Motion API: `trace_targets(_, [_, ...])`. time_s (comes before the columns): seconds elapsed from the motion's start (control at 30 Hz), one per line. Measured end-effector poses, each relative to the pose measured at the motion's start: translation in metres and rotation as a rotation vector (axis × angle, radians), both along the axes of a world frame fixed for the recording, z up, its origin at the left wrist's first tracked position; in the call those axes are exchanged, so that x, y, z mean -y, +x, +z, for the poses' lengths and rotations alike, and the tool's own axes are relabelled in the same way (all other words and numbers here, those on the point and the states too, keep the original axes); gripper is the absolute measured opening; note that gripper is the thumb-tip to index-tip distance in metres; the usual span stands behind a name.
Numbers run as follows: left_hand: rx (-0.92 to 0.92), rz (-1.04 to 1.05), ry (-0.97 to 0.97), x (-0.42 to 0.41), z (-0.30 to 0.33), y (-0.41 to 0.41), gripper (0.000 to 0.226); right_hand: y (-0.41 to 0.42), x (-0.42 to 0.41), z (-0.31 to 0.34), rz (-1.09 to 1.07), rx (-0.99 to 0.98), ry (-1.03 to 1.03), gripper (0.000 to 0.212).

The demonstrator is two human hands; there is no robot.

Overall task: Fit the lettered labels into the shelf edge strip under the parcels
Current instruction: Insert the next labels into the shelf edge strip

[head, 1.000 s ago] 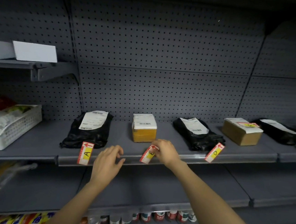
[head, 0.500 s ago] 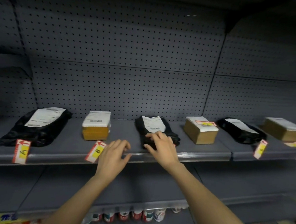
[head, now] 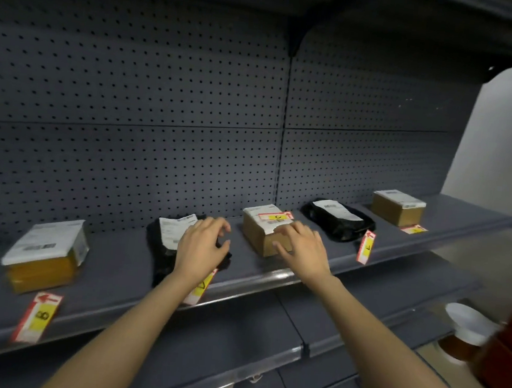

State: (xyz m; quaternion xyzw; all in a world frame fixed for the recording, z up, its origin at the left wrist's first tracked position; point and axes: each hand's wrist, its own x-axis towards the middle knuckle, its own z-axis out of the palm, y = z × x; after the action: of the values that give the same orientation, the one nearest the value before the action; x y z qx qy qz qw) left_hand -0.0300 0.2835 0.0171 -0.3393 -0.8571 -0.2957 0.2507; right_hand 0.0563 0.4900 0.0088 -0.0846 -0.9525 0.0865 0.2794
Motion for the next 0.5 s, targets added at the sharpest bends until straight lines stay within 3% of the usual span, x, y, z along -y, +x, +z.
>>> trace_targets(0.17, [0.002,-0.065,-0.018,-0.058,0.013,-0.037,0.017,-0.03,-0.055,0.014,-0.143,0.054,-0.004,0.039])
trace_targets(0.33, [-0.016,-0.104,-0.043,-0.097,0.025,-0.071,0.018,-0.076,-0.084,0.023,-0.184,0.122,-0.198,0.05])
trace_targets(0.5, [0.026,-0.089,-0.111,-0.114,0.019,-0.093,0.02,-0.109,-0.093,0.017,-0.16,0.2,-0.143,0.055])
